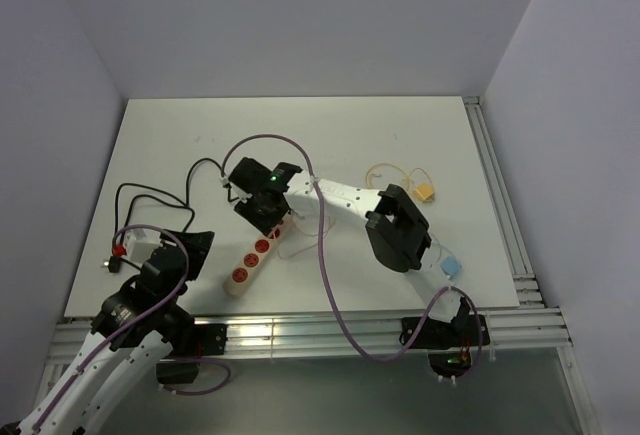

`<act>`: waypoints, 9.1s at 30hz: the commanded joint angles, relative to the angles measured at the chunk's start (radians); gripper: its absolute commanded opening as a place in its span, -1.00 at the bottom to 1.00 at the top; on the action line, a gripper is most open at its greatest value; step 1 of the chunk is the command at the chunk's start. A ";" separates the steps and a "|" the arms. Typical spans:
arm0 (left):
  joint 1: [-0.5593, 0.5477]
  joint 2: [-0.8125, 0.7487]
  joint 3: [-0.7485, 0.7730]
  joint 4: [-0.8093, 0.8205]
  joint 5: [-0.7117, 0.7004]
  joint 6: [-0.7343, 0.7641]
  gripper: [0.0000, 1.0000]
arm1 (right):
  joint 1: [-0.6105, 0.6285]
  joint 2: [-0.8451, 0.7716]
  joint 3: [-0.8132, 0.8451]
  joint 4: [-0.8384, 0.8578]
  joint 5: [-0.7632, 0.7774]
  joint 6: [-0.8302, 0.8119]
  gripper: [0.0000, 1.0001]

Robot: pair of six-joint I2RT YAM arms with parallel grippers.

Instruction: Insert the plug

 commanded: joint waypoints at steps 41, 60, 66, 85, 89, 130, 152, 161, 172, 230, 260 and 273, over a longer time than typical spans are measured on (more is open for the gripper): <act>0.003 -0.117 0.104 -0.002 0.069 0.085 0.55 | -0.101 -0.312 0.012 -0.009 0.205 0.190 0.98; 0.003 -0.120 0.099 0.064 0.106 0.162 0.56 | -0.961 -0.446 -0.489 0.203 0.288 0.539 0.63; 0.001 -0.117 0.078 0.084 0.127 0.165 0.56 | -1.035 -0.381 -0.514 0.217 0.285 0.548 0.54; 0.001 -0.108 0.049 0.110 0.150 0.167 0.55 | -1.028 -0.358 -0.649 0.297 0.186 0.557 0.37; 0.001 -0.097 0.047 0.113 0.158 0.162 0.55 | -1.023 -0.345 -0.657 0.313 0.160 0.553 -0.10; -0.075 0.434 0.092 1.008 0.945 0.482 0.84 | -0.327 -1.010 -0.661 0.338 -0.179 0.374 -1.00; -0.454 0.638 0.118 0.992 0.682 0.608 0.86 | -0.118 -1.110 -0.673 0.278 0.019 0.563 -1.00; -0.485 0.592 0.162 0.873 0.635 0.633 -0.99 | -0.116 -1.179 -0.728 0.258 0.079 0.554 -1.00; -0.485 0.417 0.496 0.733 0.341 0.725 -0.99 | -0.115 -1.266 -0.860 0.195 0.094 0.511 -1.00; -0.556 0.230 0.317 0.440 0.280 0.506 0.84 | -0.113 -1.334 -0.680 0.432 -0.910 -0.012 -1.00; -0.522 0.619 0.118 1.449 0.839 0.019 0.86 | -0.112 -1.283 -0.698 0.517 -0.931 -0.024 -1.00; -0.520 0.682 0.109 1.609 0.850 -0.065 -0.05 | -0.112 -1.286 -0.733 0.530 -0.885 -0.032 -1.00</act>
